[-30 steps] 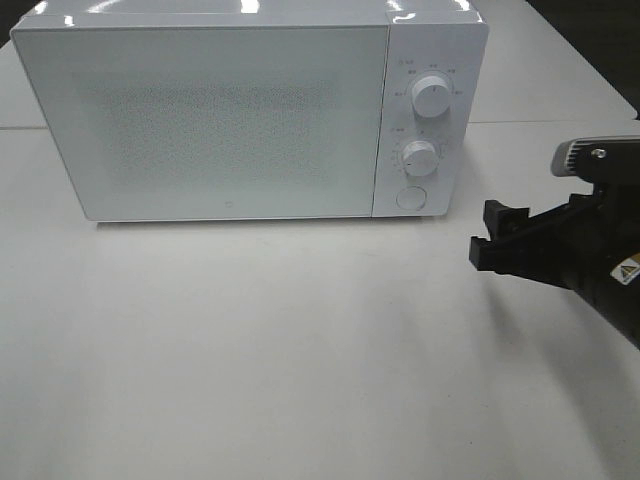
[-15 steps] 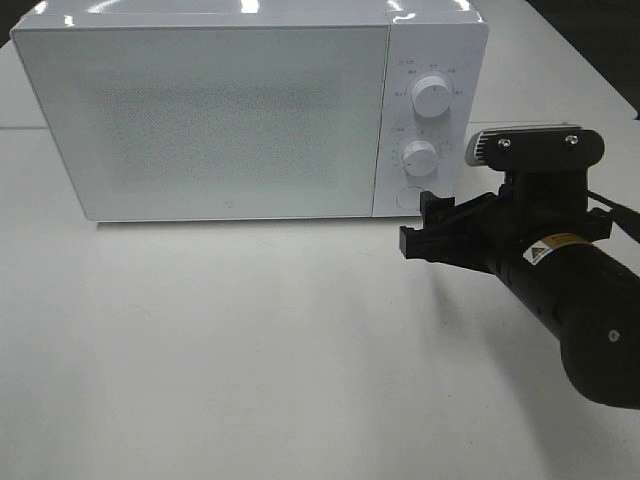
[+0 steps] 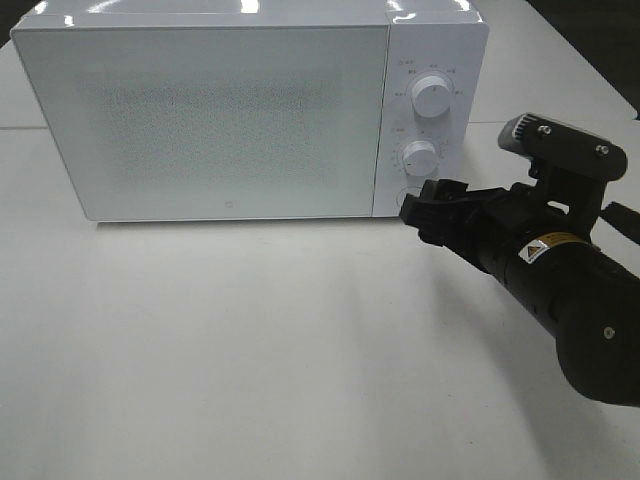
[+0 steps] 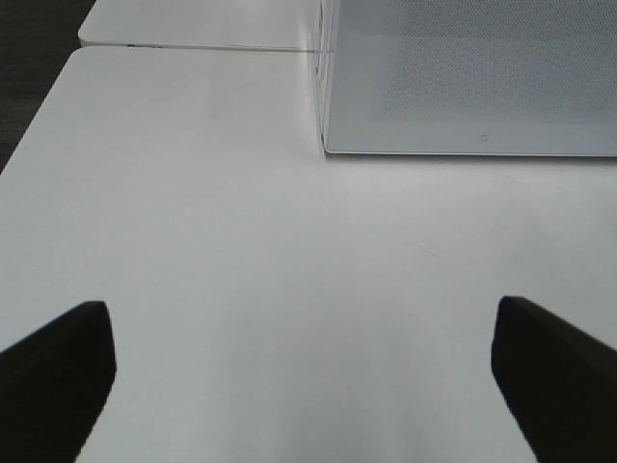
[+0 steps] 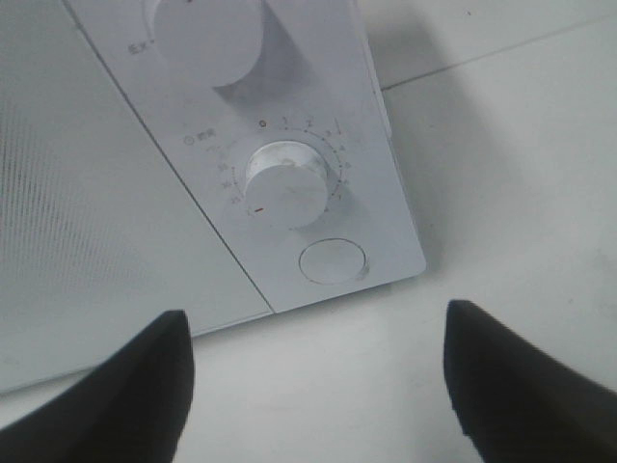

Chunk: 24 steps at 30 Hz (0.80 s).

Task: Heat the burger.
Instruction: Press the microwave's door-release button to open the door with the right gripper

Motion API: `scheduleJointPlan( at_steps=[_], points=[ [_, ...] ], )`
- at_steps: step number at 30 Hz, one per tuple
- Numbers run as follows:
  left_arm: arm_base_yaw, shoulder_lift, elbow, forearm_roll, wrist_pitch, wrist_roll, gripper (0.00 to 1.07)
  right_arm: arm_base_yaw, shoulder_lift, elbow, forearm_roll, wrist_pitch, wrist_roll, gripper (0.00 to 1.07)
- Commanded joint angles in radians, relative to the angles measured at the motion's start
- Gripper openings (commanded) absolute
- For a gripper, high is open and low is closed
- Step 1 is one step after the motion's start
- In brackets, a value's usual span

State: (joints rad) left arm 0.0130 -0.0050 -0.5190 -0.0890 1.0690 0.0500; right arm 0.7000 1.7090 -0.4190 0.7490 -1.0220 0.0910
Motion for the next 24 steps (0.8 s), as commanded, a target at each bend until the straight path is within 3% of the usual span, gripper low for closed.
scheduleJointPlan(
  at_steps=[1, 3, 4, 6, 9, 11, 14, 16, 17, 18, 24],
  points=[
    [0.002, -0.016, 0.003, -0.001, 0.0, -0.004, 0.98, 0.001, 0.002, -0.01, -0.001, -0.004, 0.181, 0.67],
    [0.002, -0.016, 0.003, -0.001, 0.0, -0.004, 0.98, 0.001, 0.002, -0.01, -0.002, -0.004, 0.506, 0.57],
    [0.002, -0.016, 0.003, -0.001, 0.0, -0.004, 0.98, 0.001, 0.002, -0.01, -0.002, -0.004, 0.506, 0.57],
    [0.002, -0.016, 0.003, -0.001, 0.0, -0.004, 0.98, 0.001, 0.002, -0.01, -0.002, -0.003, 0.72, 0.49],
    [0.002, -0.016, 0.003, -0.001, 0.0, -0.004, 0.98, 0.001, 0.002, -0.01, -0.002, -0.003, 0.786, 0.46],
    [0.002, -0.016, 0.003, -0.001, 0.0, -0.004, 0.98, 0.001, 0.002, -0.01, -0.008, -0.003, 0.977, 0.31],
    [0.002, -0.016, 0.003, -0.001, 0.0, -0.004, 0.98, 0.001, 0.002, -0.01, -0.008, -0.003, 1.012, 0.27],
    [0.002, -0.016, 0.003, -0.001, 0.0, -0.004, 0.98, 0.001, 0.002, -0.01, -0.004, -0.003, 1.087, 0.13],
    [0.002, -0.016, 0.003, -0.001, 0.0, -0.004, 0.98, 0.001, 0.002, -0.01, -0.004, -0.003, 1.087, 0.13],
    [0.002, -0.016, 0.003, -0.001, 0.0, -0.004, 0.98, 0.001, 0.002, -0.01, 0.002, 0.003, 1.11, 0.06],
    [0.002, -0.016, 0.003, -0.001, 0.0, -0.004, 0.98, 0.001, 0.004, -0.01, 0.032, 0.028, 1.11, 0.0]
  ],
)
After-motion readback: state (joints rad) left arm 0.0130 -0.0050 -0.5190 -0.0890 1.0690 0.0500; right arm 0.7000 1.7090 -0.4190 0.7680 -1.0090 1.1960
